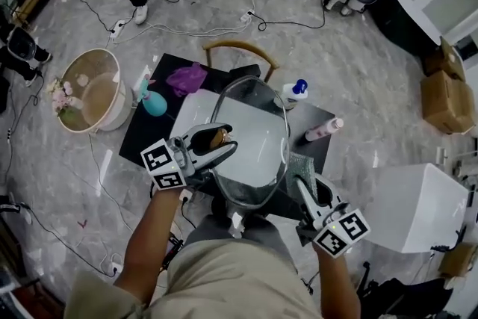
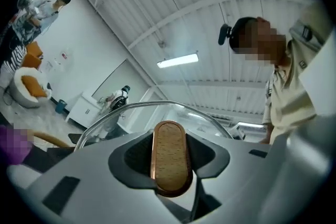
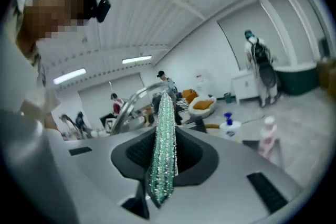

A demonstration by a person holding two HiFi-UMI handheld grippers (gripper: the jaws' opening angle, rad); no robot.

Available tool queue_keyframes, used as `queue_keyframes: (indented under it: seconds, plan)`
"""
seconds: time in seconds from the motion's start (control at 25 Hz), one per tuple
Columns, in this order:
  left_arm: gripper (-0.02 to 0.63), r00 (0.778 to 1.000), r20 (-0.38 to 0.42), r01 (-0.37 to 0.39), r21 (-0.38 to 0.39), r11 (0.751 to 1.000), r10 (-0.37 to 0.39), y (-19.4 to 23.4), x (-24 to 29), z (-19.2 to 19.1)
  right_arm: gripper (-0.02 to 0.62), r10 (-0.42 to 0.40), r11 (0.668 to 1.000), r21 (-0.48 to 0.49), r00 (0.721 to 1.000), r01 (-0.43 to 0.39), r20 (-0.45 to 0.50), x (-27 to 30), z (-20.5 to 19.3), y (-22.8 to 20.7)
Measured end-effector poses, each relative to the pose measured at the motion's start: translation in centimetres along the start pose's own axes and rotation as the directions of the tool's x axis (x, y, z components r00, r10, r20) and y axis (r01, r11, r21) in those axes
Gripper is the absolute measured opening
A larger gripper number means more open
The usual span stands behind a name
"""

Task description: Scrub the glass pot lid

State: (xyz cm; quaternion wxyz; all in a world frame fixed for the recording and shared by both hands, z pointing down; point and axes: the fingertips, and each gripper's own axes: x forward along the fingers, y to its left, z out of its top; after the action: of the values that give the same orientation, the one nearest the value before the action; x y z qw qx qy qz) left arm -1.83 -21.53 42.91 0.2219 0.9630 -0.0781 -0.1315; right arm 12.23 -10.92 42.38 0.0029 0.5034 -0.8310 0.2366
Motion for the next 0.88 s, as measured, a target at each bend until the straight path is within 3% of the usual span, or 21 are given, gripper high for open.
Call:
queue_keyframes:
  seconds: [0.08,0.2,0.28,0.44,0.52,0.64,0.76,0.88]
  plan:
    - [0.175,0.995,0.047,0.086,-0.053,0.995,-0.084,-0.8,0.2,0.3,0.084,0.133,0.983,0.121,0.990,-0.138,0.045,2.1,-1.6,1.8]
    - [0.175,0.977,0.098,0.199,-0.122,0.972,-0.187,-1.9,0.6,0.1,0.085,0.247,0.945,0.189,0.963,-0.265,0.111,5.4,-1.9,3.9]
    - [0.175,0.966,0.118,0.245,-0.151,0.958,-0.228,-2.6,0.8,-0.2,0.084,0.246,0.934,0.229,0.959,-0.274,0.143,7.9,-1.4,3.4]
    - [0.175,0.942,0.193,0.314,-0.201,0.928,-0.276,-3.3,0.7,0.3,0.084,0.161,0.930,0.304,0.972,-0.208,0.171,11.9,-0.5,-0.3]
    - [0.175,0.929,0.252,0.327,-0.220,0.919,-0.270,-2.9,0.6,1.2,0.084,0.166,0.933,0.305,0.980,-0.193,0.112,13.1,-1.7,-0.7]
    - [0.175,0.924,0.310,0.301,-0.232,0.925,-0.223,-1.3,0.3,2.3,0.084,0.261,0.922,0.299,0.965,-0.248,-0.003,12.6,-5.0,2.0]
    - [0.175,0.941,0.280,0.252,-0.208,0.945,-0.189,0.4,0.4,2.6,0.085,0.384,0.880,0.320,0.922,-0.352,-0.042,9.9,-6.6,5.7]
    - [0.175,0.955,0.223,0.239,-0.193,0.952,-0.195,1.0,0.7,1.8,0.086,0.459,0.838,0.323,0.888,-0.439,0.016,7.2,-4.7,8.1]
